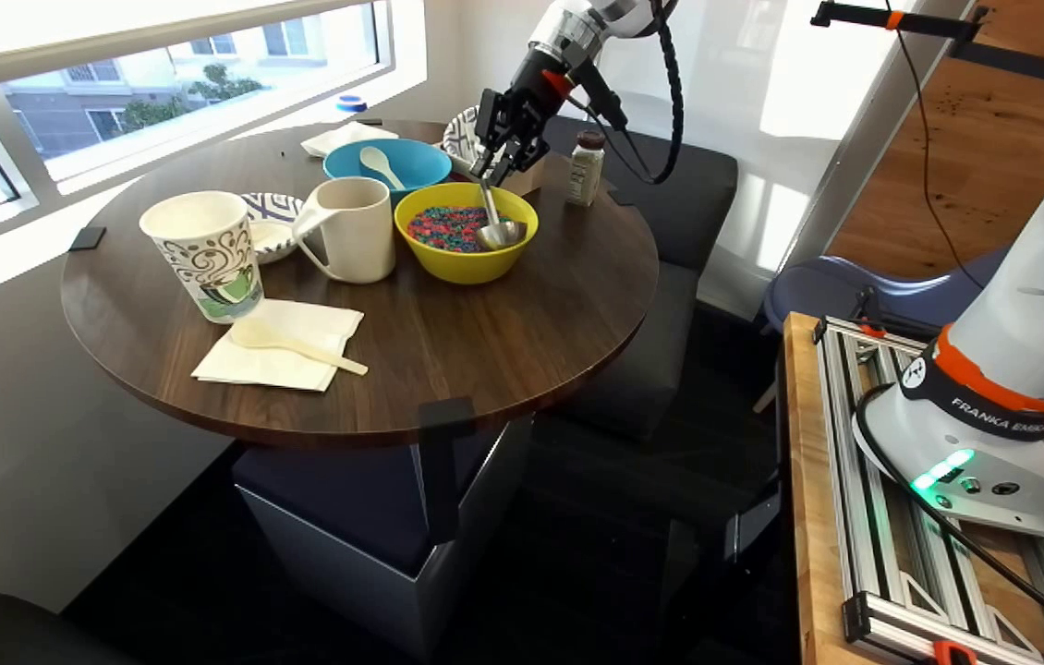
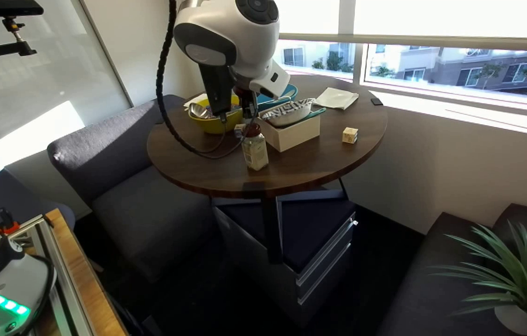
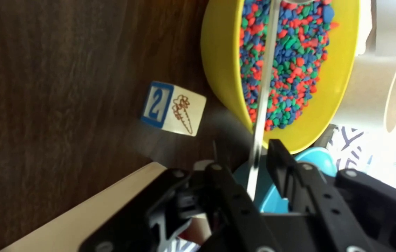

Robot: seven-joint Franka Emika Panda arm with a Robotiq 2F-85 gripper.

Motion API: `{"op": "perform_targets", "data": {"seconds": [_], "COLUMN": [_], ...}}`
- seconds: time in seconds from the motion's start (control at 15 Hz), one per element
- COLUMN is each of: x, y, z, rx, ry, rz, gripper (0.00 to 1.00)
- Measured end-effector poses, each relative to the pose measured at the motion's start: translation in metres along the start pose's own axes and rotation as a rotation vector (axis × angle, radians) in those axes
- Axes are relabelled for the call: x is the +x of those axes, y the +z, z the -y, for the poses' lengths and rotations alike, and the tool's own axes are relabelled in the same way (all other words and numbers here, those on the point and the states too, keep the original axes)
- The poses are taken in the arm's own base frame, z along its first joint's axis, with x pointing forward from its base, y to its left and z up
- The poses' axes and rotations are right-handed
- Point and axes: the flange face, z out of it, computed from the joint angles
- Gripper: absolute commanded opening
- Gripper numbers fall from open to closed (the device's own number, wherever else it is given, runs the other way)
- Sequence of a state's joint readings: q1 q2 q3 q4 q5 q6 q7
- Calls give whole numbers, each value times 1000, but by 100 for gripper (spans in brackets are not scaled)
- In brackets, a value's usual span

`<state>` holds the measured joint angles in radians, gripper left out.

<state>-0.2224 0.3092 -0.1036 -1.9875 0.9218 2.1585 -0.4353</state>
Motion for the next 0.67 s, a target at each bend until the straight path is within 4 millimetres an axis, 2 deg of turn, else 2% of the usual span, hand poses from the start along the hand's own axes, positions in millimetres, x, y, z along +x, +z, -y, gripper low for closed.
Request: {"op": "perform_targets", "data": {"seconds": [0.6, 0.67], "x": [1, 2], "y": [3, 2], "z": [-3, -3], "rx": [30, 32], "ry": [-35, -39], "rz": [-12, -14], "gripper": [23, 24]}}
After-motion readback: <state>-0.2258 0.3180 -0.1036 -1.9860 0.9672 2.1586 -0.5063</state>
